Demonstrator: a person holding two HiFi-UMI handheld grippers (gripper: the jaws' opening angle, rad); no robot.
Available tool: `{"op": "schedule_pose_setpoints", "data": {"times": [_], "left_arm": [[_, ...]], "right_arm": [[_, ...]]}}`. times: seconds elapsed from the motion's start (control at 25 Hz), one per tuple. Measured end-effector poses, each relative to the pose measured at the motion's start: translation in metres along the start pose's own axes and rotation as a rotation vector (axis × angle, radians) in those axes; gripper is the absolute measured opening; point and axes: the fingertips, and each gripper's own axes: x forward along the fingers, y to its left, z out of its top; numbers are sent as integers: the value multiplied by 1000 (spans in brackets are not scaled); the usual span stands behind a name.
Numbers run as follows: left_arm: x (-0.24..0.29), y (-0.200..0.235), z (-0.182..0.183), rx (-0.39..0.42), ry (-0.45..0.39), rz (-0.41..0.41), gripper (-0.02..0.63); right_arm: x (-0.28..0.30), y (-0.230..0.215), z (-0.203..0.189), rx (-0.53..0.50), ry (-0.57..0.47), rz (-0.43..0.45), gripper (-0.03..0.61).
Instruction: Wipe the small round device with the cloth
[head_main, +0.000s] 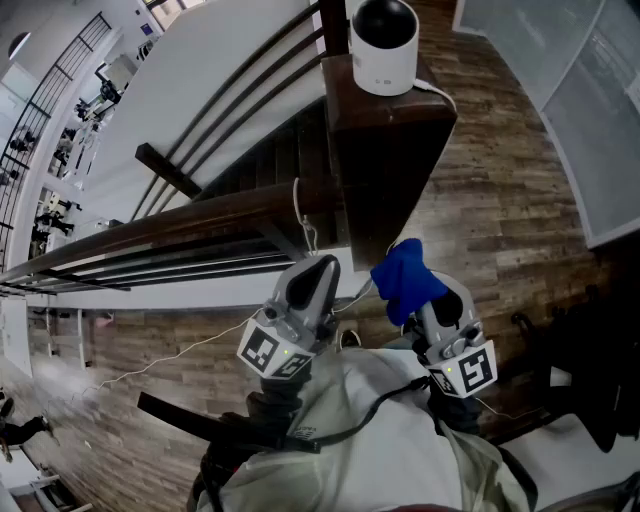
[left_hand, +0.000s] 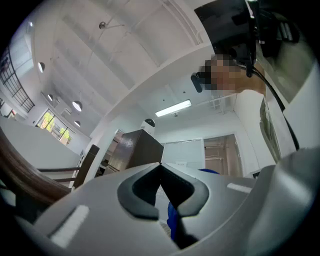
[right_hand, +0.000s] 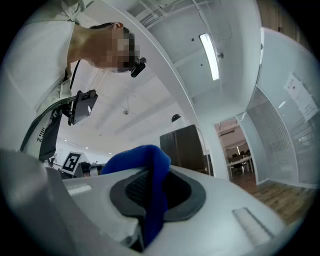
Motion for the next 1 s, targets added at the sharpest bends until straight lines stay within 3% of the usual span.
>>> {"op": "schedule_pose_setpoints", "data": {"times": [0.24, 0.44, 0.72, 1.0], "left_arm": [[11, -16, -6, -52, 17, -76, 2], [25, -12, 2, -62, -9, -109, 2], [24, 9, 37, 30, -26, -16, 3], [65, 35, 93, 170, -77, 54, 2]], "right_arm": [[-28, -8, 9, -28, 12, -90, 31], [-33, -20, 29, -83, -30, -104, 31], [12, -45, 68, -287, -86, 35, 31], [88, -94, 186, -556, -283, 127, 31]]}}
